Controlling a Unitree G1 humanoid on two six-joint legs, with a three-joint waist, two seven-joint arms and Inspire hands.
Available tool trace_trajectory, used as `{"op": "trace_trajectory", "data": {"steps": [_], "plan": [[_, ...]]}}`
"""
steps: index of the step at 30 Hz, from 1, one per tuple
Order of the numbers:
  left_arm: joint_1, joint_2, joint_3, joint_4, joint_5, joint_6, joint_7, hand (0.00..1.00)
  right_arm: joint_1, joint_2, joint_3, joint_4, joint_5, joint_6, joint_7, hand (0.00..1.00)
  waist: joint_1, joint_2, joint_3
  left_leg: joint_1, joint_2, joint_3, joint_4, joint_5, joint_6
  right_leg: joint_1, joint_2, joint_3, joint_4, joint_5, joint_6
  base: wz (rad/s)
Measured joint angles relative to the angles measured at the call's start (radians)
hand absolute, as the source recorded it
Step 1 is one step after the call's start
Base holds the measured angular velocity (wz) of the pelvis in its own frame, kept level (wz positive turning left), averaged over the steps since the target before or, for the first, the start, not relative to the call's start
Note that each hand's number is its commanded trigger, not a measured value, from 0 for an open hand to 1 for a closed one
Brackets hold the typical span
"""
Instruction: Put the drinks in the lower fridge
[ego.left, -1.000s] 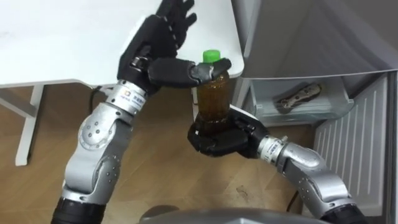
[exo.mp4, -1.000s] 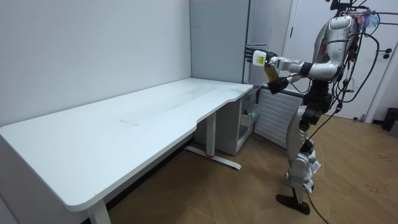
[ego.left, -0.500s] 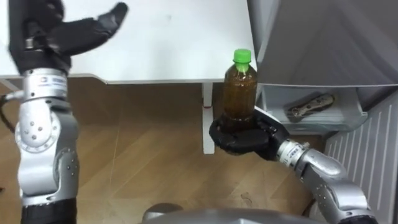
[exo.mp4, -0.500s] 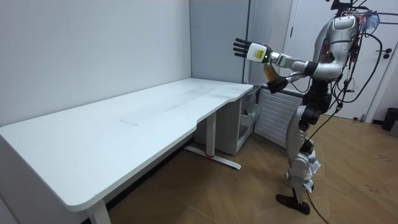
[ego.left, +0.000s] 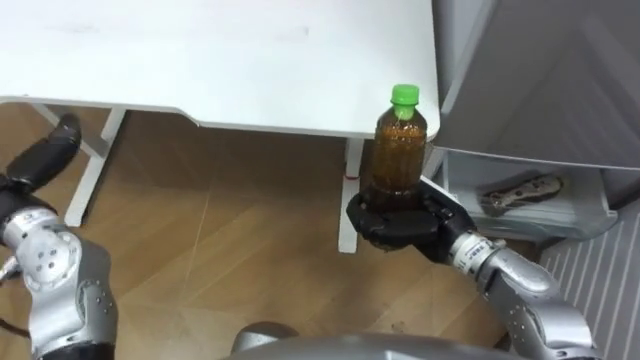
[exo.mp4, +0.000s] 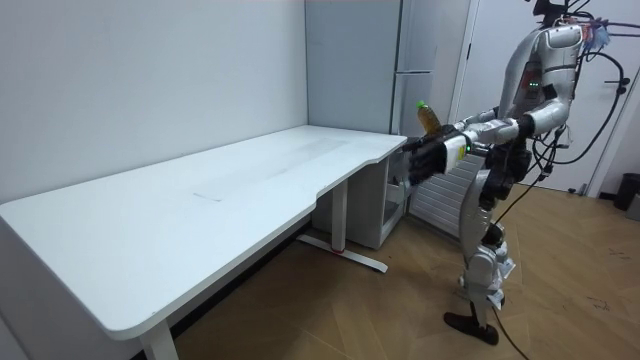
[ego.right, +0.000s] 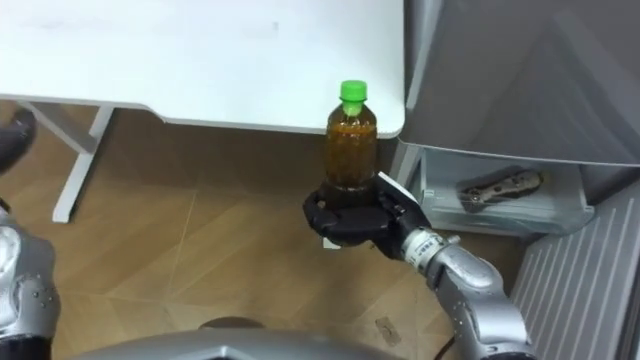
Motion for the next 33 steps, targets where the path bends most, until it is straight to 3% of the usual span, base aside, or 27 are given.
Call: {"op": "trace_trajectory", "data": {"steps": [5, 9, 19, 26, 33], "plan": [[0.038, -0.001, -0.063, 0.228, -0.052, 0.004, 0.042, 0.0, 0.0, -0.004, 0.014, 0.0, 0.004, 0.018, -0.031, 1.0, -0.002, -0.005, 0.0005, 0.014, 0.0, 0.004, -0.006, 0.0, 0.0, 0.005, 0.0, 0.007, 0.003, 0.0, 0.0, -0.04], [0.051, -0.002, -0.104, 0.327, -0.072, 0.022, 0.038, 0.0, 0.0, -0.007, 0.029, 0.001, 0.005, 0.028, -0.043, 1.0, -0.005, -0.02, 0.0049, 0.011, 0.0, 0.0, -0.013, 0.001, -0.002, 0.011, 0.001, 0.005, -0.001, 0.0, 0.001, 0.02], [0.078, -0.001, -0.217, 0.616, -0.1, 0.051, -0.066, 0.0, 0.0, -0.008, 0.035, 0.03, 0.078, 0.04, -0.102, 1.0, -0.027, -0.022, 0.0048, -0.003, -0.002, -0.002, -0.006, 0.001, -0.002, 0.009, 0.001, 0.001, -0.015, 0.0, 0.0, 0.01], [0.104, -0.004, -0.24, 0.742, -0.054, 0.115, -0.16, 0.0, -0.001, -0.008, 0.025, 0.108, 0.089, 0.043, -0.164, 1.0, -0.073, -0.014, 0.0053, -0.005, -0.001, 0.002, -0.012, 0.001, -0.002, 0.002, 0.001, 0.002, -0.013, 0.0, 0.0, -0.01], [0.1, -0.013, -0.297, 0.77, 0.008, 0.13, -0.261, 0.0, 0.0, -0.006, 0.021, 0.118, 0.089, 0.043, -0.211, 1.0, -0.126, -0.002, 0.005, -0.006, 0.0, 0.013, -0.015, 0.001, -0.002, -0.001, 0.002, 0.009, -0.012, 0.0, 0.0, -0.03]]}}
